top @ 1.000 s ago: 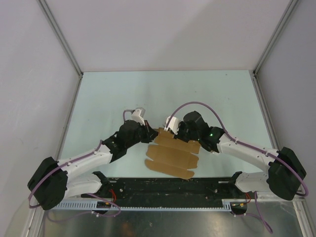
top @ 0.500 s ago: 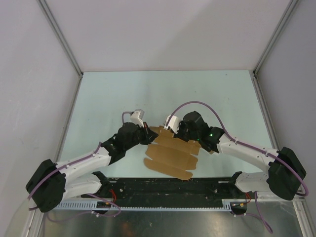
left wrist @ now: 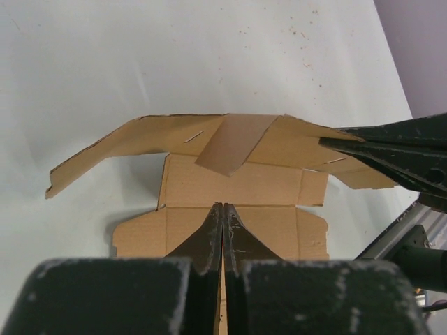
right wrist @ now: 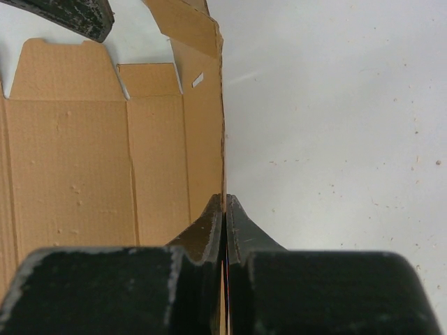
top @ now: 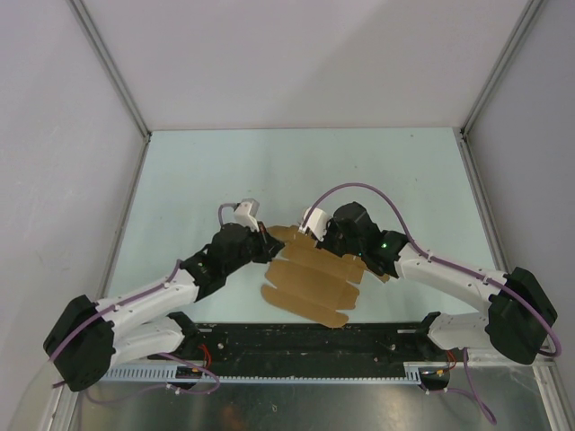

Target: Fold the paper box

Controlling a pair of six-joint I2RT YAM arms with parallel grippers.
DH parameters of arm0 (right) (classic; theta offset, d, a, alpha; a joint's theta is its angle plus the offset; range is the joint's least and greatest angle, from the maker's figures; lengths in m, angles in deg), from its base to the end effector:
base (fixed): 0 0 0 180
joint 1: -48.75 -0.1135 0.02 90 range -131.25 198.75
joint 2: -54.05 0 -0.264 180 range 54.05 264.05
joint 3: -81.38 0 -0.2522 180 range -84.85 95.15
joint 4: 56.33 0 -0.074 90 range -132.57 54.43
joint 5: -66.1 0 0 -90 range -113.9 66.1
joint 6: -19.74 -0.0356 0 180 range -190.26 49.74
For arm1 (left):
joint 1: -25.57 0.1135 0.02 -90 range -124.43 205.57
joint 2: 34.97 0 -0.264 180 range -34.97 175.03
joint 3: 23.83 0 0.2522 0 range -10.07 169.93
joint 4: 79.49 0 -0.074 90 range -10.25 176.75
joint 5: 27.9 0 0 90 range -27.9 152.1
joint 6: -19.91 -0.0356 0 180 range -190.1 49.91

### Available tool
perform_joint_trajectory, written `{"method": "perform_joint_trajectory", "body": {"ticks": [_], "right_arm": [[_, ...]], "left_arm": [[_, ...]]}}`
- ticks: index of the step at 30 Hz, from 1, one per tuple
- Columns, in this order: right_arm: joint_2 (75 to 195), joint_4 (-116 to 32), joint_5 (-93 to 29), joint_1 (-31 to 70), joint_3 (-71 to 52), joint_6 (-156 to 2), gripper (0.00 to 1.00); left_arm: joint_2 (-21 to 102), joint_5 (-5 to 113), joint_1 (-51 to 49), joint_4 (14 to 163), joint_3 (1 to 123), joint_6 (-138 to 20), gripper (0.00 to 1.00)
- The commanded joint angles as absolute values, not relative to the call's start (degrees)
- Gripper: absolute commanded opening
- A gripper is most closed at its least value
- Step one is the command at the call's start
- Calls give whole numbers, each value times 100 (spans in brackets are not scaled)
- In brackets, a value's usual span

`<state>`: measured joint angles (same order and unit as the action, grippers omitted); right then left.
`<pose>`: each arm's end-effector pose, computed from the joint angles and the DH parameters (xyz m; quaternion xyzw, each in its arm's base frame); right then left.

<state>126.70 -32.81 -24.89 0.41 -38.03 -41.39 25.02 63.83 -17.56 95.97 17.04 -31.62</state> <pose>0.1837 0.2074 0.2490 -0.5580 0.6925 0.0849 0.4494 0.1661 -0.1541 0.2155 0.0258 0.8366 -0.3479 0.4224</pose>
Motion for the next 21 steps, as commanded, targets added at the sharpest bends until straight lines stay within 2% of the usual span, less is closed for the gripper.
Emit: {"method": "perform_joint_trajectory", "body": {"ticks": [1, 13, 17, 21], "right_arm": [[12568, -3545, -2399, 5, -3792, -4248, 0], [12595, -3457, -2109, 5, -3792, -4257, 0], [12551, -3413, -2091, 5, -3792, -4239, 0], [12525, -3334, -2038, 5, -3792, -4082, 0]], "left_arm": [[2331, 6666, -1776, 9379, 1902, -3300, 0], [1250, 6895, -1399, 8554, 2025, -3511, 0], [1012, 6685, -707, 8420, 1991, -3459, 0], [1055, 5790, 279, 8420, 1867, -3248, 0]]}}
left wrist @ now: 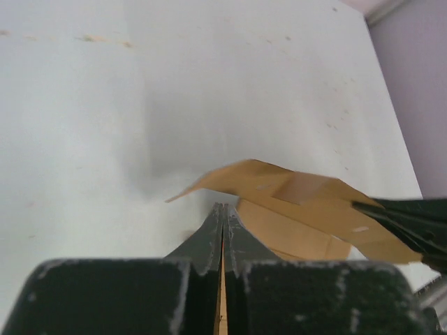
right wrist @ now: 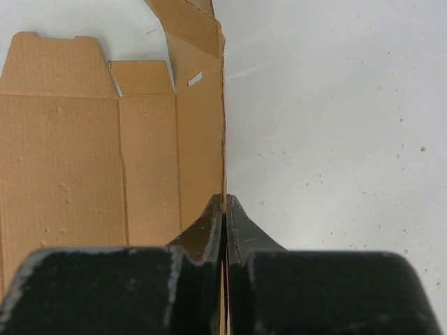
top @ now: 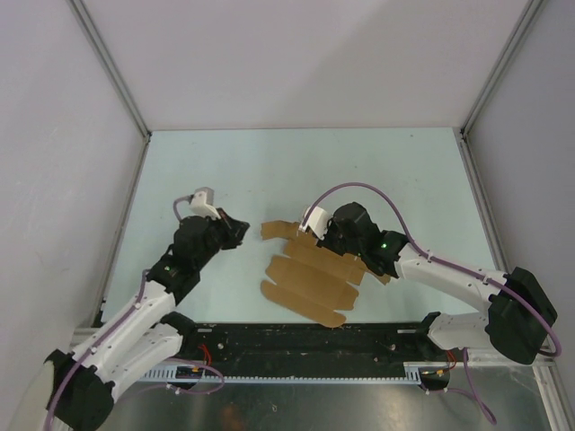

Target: Fold the paper box

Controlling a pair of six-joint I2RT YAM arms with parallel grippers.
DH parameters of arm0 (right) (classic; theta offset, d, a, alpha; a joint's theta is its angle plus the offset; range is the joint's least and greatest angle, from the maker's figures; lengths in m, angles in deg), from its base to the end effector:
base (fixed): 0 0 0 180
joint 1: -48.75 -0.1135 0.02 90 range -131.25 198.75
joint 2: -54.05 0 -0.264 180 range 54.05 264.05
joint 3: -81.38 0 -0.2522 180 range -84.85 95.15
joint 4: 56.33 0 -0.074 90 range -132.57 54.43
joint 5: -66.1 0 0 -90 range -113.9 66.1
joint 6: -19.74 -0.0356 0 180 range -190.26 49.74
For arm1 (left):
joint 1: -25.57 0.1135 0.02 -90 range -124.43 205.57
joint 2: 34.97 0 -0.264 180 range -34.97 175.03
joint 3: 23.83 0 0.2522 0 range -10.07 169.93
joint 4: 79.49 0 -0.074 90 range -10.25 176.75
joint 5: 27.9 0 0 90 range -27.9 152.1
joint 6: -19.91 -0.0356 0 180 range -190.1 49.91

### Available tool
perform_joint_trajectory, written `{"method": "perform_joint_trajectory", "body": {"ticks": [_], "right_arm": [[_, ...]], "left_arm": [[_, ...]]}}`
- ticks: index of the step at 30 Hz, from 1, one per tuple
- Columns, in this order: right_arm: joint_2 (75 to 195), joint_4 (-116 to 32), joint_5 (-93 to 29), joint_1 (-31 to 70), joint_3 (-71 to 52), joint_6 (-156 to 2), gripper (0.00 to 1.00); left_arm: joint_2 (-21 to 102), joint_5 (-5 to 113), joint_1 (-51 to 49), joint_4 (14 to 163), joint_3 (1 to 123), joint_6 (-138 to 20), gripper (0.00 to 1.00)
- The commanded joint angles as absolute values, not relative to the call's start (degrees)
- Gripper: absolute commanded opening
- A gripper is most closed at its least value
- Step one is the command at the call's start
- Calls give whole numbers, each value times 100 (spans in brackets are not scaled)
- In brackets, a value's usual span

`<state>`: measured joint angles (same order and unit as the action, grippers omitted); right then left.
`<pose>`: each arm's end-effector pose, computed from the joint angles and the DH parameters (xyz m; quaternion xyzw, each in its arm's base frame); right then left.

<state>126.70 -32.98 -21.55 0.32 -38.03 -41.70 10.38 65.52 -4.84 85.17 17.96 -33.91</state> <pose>0.1850 0.2064 0.2493 -0.5457 0.7012 0.0612 0.4547 0.1648 -0.0942 0.2502 -0.0583 0.8113 -0.2987 0.4991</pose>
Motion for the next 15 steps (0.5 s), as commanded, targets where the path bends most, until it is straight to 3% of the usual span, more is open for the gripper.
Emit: {"method": "perform_joint_trajectory", "body": {"ticks": [1, 15], "right_arm": [[12533, -3317, -2004, -3, -3792, -4055, 0], [12577, -3623, -1748, -258, -3915, -3694, 0]], "left_arm": [[1117, 5701, 559, 8420, 1858, -3239, 0], [2480, 5515, 861, 8614, 2166, -3538, 0]]}}
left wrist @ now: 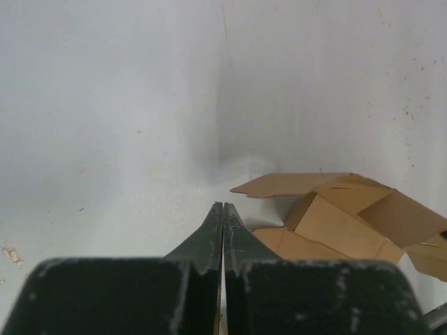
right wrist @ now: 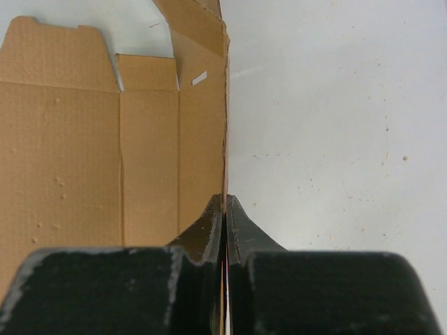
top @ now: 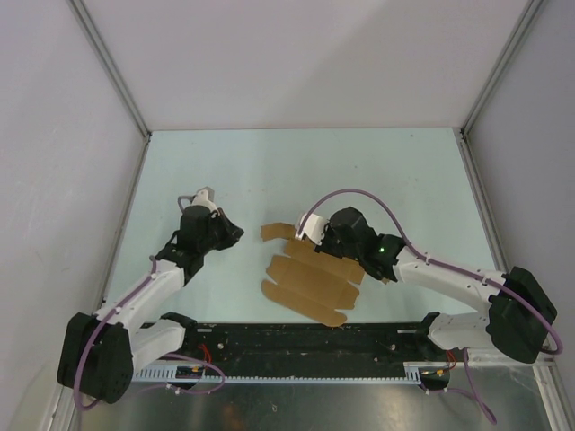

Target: Fold the paper box

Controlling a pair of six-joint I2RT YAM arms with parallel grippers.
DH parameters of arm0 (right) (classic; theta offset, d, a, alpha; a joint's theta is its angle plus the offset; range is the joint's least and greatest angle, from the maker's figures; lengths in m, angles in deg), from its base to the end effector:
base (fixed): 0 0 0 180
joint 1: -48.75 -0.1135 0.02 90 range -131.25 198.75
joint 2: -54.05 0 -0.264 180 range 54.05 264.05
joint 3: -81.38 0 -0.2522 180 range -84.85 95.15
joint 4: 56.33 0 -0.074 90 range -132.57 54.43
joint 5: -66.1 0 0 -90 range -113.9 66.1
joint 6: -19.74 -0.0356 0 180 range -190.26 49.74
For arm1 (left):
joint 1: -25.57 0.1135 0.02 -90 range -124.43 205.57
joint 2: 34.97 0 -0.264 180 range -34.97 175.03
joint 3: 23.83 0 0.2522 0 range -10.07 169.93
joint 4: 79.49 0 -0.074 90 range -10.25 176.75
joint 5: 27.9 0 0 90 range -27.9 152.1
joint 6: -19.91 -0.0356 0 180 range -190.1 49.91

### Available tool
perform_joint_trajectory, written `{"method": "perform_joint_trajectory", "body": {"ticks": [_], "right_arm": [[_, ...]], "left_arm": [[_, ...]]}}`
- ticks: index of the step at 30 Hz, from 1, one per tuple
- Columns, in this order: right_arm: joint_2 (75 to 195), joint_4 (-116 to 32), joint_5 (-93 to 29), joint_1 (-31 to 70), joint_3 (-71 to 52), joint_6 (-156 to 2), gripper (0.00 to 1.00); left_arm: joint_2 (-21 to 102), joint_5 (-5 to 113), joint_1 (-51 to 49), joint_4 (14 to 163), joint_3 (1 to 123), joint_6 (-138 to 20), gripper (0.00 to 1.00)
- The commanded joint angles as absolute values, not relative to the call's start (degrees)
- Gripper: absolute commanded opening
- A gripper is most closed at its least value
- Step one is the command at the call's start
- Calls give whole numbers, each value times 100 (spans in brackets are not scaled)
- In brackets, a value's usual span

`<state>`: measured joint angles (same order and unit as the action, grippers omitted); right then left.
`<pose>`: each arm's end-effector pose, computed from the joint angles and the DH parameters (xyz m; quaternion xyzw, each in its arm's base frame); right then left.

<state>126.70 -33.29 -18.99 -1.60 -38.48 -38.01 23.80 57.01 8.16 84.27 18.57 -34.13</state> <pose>0.1788 0.2110 0.2472 -0.5716 0.6804 0.0343 0.4574 0.2064 -0.0680 0.2092 -0.1202 0.8683 -0.2502 0.4111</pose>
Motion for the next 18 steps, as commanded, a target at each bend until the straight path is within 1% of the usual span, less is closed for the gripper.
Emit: {"method": "perform_joint_trajectory", "body": {"ticks": [1, 9, 15, 17, 18], "right_arm": [[12595, -3659, -1757, -276, -3924, -3721, 0], [12875, -4194, -2021, -311, -4029, -3870, 0], [13052, -4529, -2012, -320, -4029, -3870, 0], [13078, -4591, -1977, -320, -4038, -3905, 0], [13078, -4626, -1951, -320, -4038, -3923, 0]], "left_arm": [[2480, 5506, 861, 8640, 2122, -3529, 0], [2041, 5410, 861, 8869, 1692, -3459, 0], [1883, 5427, 870, 8869, 1595, -3485, 0], [1663, 5296, 870, 8877, 1455, -3468, 0], [1558, 5243, 861, 8930, 1384, -3450, 6]]}}
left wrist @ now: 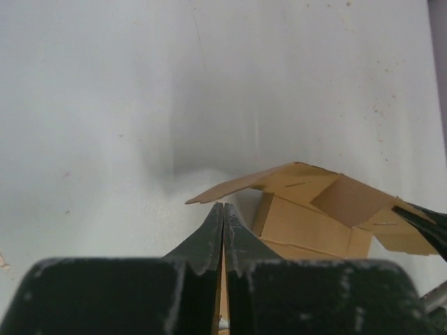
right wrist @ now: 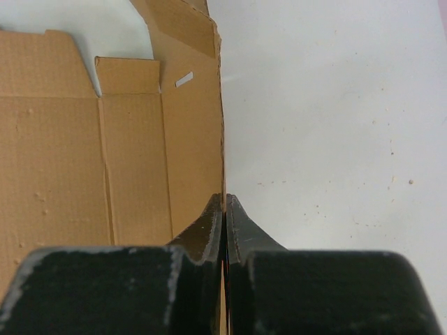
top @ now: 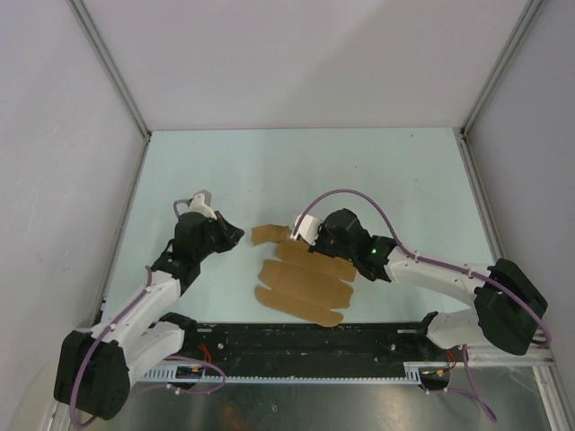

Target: Fold the paper box

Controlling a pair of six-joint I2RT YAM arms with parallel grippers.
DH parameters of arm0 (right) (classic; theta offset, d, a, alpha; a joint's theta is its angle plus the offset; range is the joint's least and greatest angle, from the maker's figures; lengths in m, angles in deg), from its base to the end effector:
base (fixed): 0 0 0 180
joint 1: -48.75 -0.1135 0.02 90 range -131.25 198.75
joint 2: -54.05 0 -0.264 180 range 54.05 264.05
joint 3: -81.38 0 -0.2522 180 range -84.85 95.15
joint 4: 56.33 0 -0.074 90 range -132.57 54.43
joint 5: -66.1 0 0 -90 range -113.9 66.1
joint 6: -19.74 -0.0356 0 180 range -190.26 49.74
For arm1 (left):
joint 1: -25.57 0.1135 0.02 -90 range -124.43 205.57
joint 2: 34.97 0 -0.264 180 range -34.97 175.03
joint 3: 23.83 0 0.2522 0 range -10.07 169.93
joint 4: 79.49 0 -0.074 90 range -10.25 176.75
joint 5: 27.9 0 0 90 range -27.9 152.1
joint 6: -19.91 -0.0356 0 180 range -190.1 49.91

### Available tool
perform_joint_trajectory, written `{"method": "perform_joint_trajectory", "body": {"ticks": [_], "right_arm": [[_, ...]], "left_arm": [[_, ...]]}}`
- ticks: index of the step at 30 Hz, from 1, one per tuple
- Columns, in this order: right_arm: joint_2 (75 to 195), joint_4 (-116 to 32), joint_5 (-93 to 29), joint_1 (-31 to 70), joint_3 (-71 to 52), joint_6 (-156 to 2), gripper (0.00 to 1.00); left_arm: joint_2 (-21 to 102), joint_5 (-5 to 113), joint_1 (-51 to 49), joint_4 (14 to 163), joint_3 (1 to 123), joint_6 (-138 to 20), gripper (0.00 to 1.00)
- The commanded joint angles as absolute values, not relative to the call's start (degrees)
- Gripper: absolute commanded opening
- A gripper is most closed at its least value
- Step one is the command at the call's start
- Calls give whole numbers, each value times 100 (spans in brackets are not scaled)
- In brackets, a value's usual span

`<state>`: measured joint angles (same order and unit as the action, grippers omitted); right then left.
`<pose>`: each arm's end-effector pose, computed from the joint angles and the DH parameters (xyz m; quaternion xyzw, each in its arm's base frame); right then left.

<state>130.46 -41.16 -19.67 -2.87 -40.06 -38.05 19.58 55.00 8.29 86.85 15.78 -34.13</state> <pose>0.1820 0.2256 0.2331 -0.5736 0.6653 0.0484 0.4753 0.1959 -0.0656 0.2112 -0.1081 0.8520 -0.2759 0.4317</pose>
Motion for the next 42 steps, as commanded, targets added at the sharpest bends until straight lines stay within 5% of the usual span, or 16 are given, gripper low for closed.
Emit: {"method": "perform_joint_trajectory", "body": {"ticks": [1, 6, 9, 17, 27, 42], "right_arm": [[13070, -4643, -1942, -320, -4038, -3949, 0], [13105, -4723, -1933, -328, -4038, -3976, 0], [13105, -4723, -1915, -320, -4029, -3993, 0], [12982, -4652, -2029, -320, -4038, -4055, 0], [12999, -4723, -2328, -329, -4029, -4283, 0], [13105, -4749, -2566, -364, -4029, -4354, 0]], "left_arm": [[1313, 5191, 861, 8939, 1253, -3467, 14], [845, 5708, 870, 8921, 1023, -3441, 60], [1011, 6042, 861, 8939, 1155, -3432, 77], [758, 7904, 861, 9245, 1323, -4703, 83], [1231, 9628, 887, 12118, 241, -6191, 86], [4243, 8258, 1661, 17016, -841, -7247, 93]]}}
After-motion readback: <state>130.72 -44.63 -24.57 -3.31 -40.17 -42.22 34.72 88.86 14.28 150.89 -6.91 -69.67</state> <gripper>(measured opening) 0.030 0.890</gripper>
